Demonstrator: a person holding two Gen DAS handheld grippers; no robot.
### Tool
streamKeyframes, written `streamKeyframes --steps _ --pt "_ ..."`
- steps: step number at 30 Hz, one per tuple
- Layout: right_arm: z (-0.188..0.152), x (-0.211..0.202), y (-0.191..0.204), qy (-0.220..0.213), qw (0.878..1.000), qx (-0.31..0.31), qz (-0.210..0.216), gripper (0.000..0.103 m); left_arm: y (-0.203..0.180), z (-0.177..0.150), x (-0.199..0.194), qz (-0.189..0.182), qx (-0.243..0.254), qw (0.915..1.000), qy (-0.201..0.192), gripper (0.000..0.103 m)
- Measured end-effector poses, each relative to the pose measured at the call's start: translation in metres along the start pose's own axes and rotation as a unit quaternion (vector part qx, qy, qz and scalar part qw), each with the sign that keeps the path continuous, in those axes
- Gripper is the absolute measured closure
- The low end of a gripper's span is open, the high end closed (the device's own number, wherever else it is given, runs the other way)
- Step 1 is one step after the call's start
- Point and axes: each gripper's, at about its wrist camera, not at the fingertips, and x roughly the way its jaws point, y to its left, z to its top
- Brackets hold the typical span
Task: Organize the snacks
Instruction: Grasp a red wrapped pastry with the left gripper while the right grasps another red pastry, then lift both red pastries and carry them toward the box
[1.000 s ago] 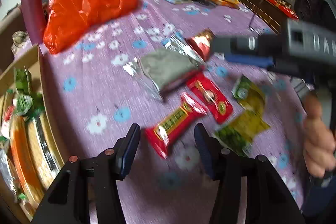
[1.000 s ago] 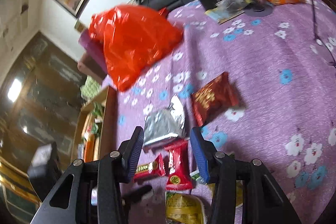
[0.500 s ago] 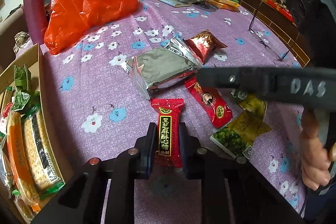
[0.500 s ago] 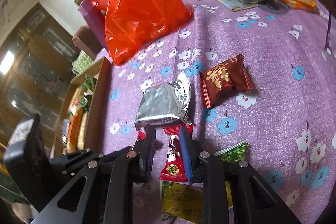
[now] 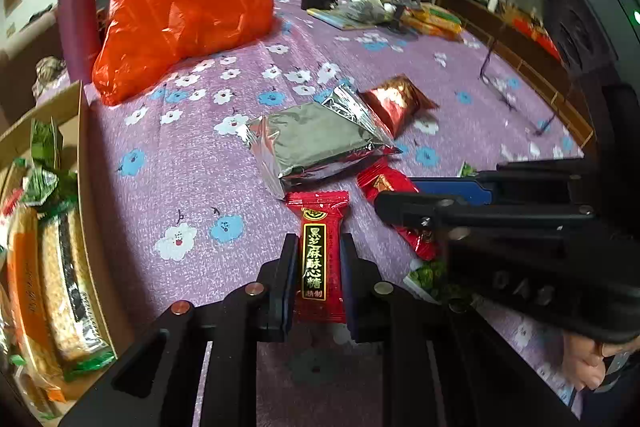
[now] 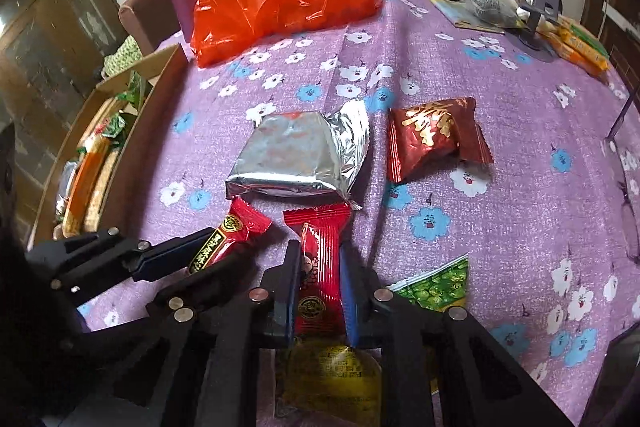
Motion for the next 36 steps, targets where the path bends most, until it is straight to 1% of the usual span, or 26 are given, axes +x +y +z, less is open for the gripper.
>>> streamKeyframes --steps 2,4,5,7,9,10,12,15,20,33,36 --pt "0.001 -0.007 -0.003 -0.016 1.0 0.01 0.01 0.084 0.004 0.001 -0.004 -0.005 -0.012 0.9998 -0.014 0.085" --pt "0.003 -0.018 -0.005 -0.047 0.998 0.018 0.037 0.084 0.007 0.002 -0.01 -0.006 -0.019 0.9993 -0.032 0.085" --pt "0.004 -0.022 -0.004 -0.058 0.997 0.019 0.04 0.084 0.008 0.002 -0.013 -0.004 -0.022 0.9988 -0.044 0.085" --pt "0.003 -0.03 0.0 -0.086 0.995 0.015 0.043 0.084 0.01 0.003 -0.019 0.004 -0.026 0.9976 -0.064 0.085" --pt "0.003 -0.033 0.002 -0.104 0.993 0.018 0.049 0.083 0.011 0.004 -0.025 0.012 -0.03 0.9962 -0.081 0.085" --pt "0.003 -0.036 0.002 -0.111 0.992 0.019 0.054 0.083 0.013 0.004 -0.028 0.022 -0.032 0.9948 -0.094 0.084" --pt "0.003 -0.038 0.003 -0.12 0.991 0.019 0.058 0.083 0.014 0.003 -0.032 0.038 -0.032 0.9932 -0.105 0.084" --pt "0.0 -0.038 0.006 -0.125 0.99 0.019 0.057 0.083 0.016 0.004 -0.033 0.052 -0.032 0.9917 -0.113 0.084" --pt "0.0 -0.038 0.01 -0.132 0.99 0.013 0.051 0.083 0.017 0.004 -0.033 0.069 -0.031 0.9902 -0.117 0.084" --pt "-0.002 -0.045 0.011 -0.152 0.986 0.014 0.06 0.083 0.005 0.002 -0.04 0.113 0.001 0.9826 -0.147 0.084" --pt "-0.002 -0.045 0.011 -0.153 0.986 0.015 0.06 0.083 0.002 0.0 -0.042 0.117 0.009 0.9809 -0.155 0.084"
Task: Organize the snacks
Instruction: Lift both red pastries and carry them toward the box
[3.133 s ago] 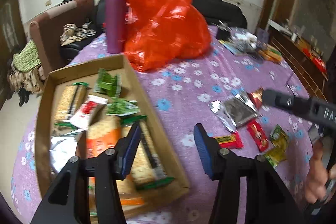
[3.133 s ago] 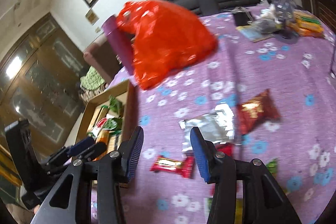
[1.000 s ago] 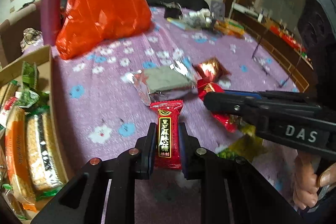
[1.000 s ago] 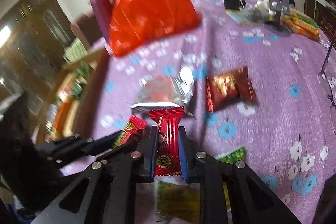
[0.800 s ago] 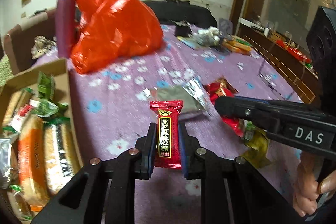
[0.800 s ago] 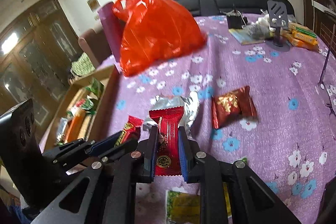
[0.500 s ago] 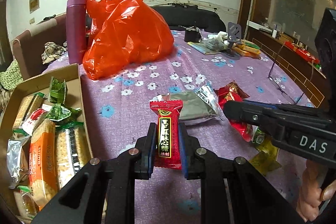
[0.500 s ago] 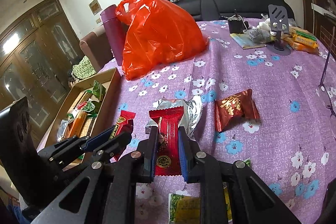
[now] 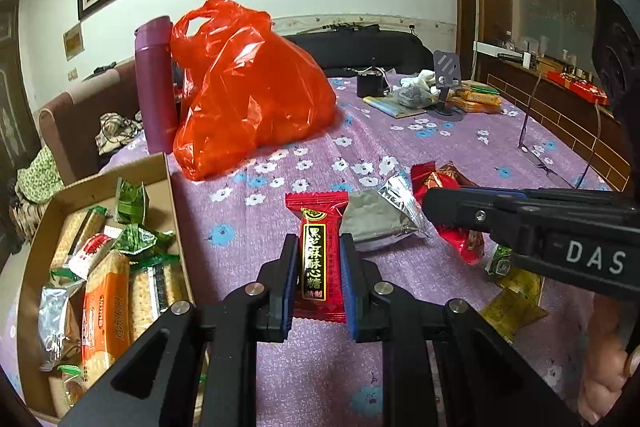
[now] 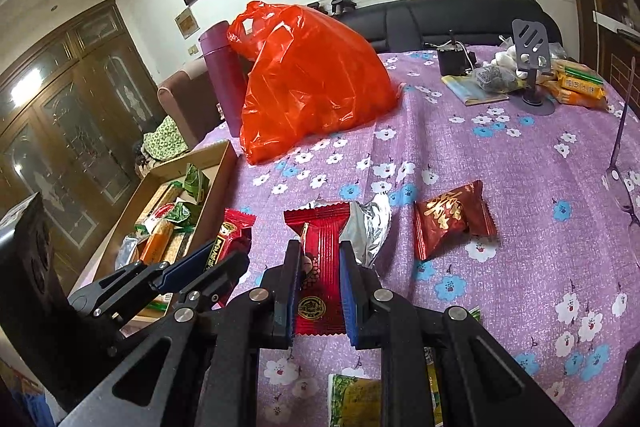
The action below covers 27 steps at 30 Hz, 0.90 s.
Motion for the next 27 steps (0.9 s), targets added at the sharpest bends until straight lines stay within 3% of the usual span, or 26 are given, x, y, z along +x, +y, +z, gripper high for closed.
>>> streamKeyframes --steps 27 --pt "0.006 -0.005 -0.001 -0.013 1.0 0.018 0.006 0.083 -0.001 0.004 -0.025 0.013 0.011 0.9991 -0.038 0.084"
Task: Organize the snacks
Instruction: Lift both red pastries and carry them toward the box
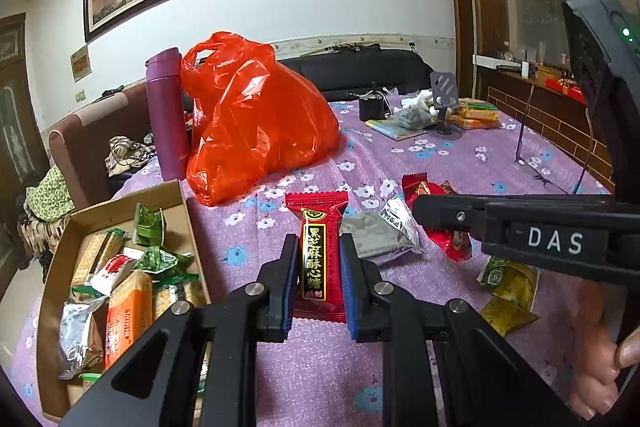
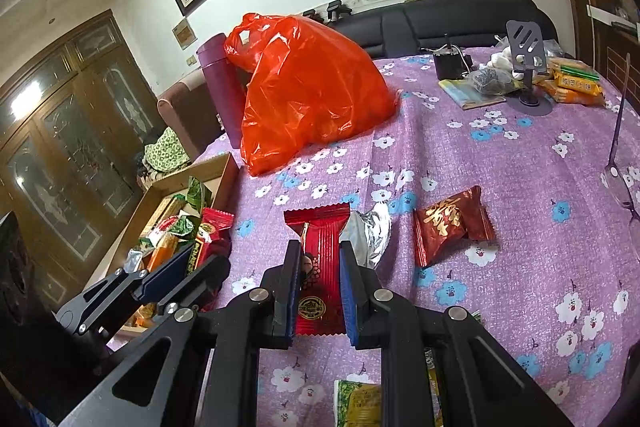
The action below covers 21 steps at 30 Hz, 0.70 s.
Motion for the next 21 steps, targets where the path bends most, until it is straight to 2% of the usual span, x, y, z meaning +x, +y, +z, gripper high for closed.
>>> streamKeyframes --steps 11,21 --pt "0.004 0.002 0.033 0.019 0.999 -0.001 0.032 0.083 0.042 0.003 -0.017 0.001 -0.045 0.999 0.004 0.084" --pt "0.013 0.038 0.102 0.06 0.995 -0.031 0.079 0.083 0.125 0.0 -0.019 0.037 -0.11 0.9929 0.028 0.084"
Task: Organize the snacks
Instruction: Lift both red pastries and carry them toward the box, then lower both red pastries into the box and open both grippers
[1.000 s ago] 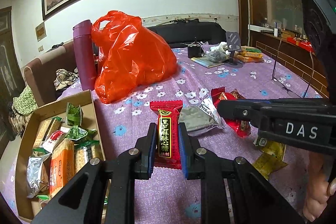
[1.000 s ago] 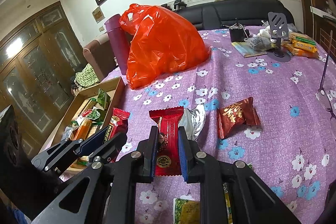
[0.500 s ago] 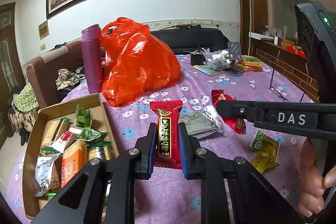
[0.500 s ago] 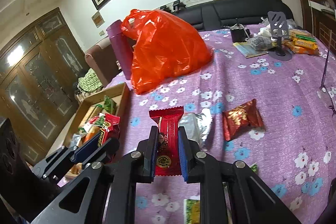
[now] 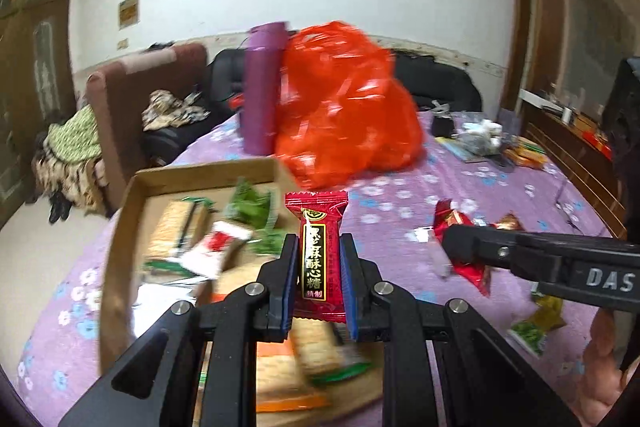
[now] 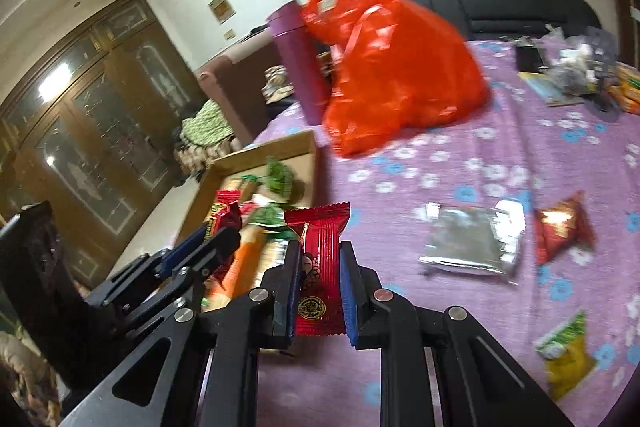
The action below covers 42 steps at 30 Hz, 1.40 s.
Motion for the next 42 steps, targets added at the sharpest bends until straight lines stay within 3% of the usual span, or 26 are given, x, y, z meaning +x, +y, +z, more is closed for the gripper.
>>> streamKeyframes --steps 10,21,42 --pt "0.031 0.075 0.051 0.048 0.999 -0.022 0.011 0.083 0.075 0.0 0.031 0.028 -0.059 0.995 0.075 0.084" --pt "0.041 0.149 0.063 0.09 0.995 -0.027 -0.022 0.083 0.091 -0.01 0.05 0.028 -0.08 0.9898 0.114 0.084" --pt "0.052 0.163 0.057 0.09 0.996 -0.013 -0.027 0.081 0.081 -0.007 0.054 0.024 -0.068 0.9911 0.112 0.083"
